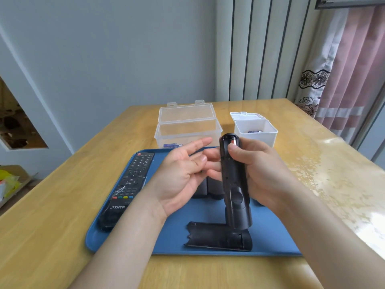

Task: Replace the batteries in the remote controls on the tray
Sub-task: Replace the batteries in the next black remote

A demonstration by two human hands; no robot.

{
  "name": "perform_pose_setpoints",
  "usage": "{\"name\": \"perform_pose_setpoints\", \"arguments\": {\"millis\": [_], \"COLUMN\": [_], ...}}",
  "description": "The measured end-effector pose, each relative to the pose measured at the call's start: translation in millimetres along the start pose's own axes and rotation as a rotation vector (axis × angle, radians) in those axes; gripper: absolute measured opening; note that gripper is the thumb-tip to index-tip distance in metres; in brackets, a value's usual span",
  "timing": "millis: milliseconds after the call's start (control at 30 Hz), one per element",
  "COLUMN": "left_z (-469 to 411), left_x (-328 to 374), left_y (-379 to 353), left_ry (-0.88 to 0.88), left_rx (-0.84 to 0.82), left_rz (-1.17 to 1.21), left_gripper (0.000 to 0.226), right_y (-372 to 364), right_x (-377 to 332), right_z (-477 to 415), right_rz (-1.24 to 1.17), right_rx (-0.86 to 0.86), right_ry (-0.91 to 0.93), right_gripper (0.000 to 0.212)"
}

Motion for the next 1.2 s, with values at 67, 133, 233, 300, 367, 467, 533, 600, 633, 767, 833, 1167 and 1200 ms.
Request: {"name": "perform_pose_setpoints", "arguments": {"millis": [67, 133, 233, 300, 367, 467, 533, 600, 633, 767, 833, 1167, 1200], "left_z": [-1, 0, 1, 3, 3, 3, 2, 2, 3, 6, 8, 8, 8], "left_x": [1, 3, 8, 11, 15, 15, 15, 16, 17, 20, 22, 26, 23], "left_y": [5, 10, 9, 7, 7, 6, 4, 5, 6, 7, 4, 3, 2], "left_ry": [-0.022, -0.066, -0.164, -0.219, -0.265, -0.303, -0.327, -0.364, -0.377, -0.437, -0.487, -0.55, -0.558], "left_rx": [0.048, 0.124, 0.225, 0.269, 0.283, 0.231, 0.198, 0.211, 0.229, 0.299, 0.313, 0.303, 0.323], "left_rz": [-0.056, -0.132, -0.3, -0.405, -0.484, -0.521, -0.496, -0.409, -0.348, -0.333, -0.436, -0.583, -0.59], "left_gripper": [0.04, 0.039, 0.033, 0.022, 0.014, 0.014, 0.02, 0.02, 0.021, 0.025, 0.02, 0.031, 0.034], "right_y": [2, 3, 8, 11, 13, 10, 7, 4, 3, 2, 1, -4, -6], "right_x": [1, 3, 3, 0, -3, -1, 3, 7, 8, 7, 6, 10, 12], "right_z": [0, 0, 0, 0, 0, 1, 0, -1, -1, 0, 0, 1, 0], "right_rz": [0.02, 0.007, -0.049, -0.042, 0.006, 0.065, 0.097, 0.144, 0.171, 0.254, 0.277, 0.117, 0.091], "right_rx": [0.024, 0.042, 0.094, 0.13, 0.146, 0.102, 0.066, 0.057, 0.064, 0.097, 0.111, 0.09, 0.092], "right_ry": [-0.004, -0.025, -0.069, -0.071, -0.055, -0.051, -0.032, -0.003, 0.012, 0.091, 0.115, 0.029, 0.023], "right_gripper": [0.023, 0.023, 0.02, 0.019, 0.017, 0.021, 0.023, 0.016, 0.013, 0.014, 0.015, 0.016, 0.017]}}
Point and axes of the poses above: each hand's wrist, its own z-axis away from the middle knuckle, its own y-axis out of the back of the hand, x = y × z, the point moved 5 cm from there along -z, towards the middle knuckle, and after that the axes turned 1 degree about y, right-handed, at the moved point
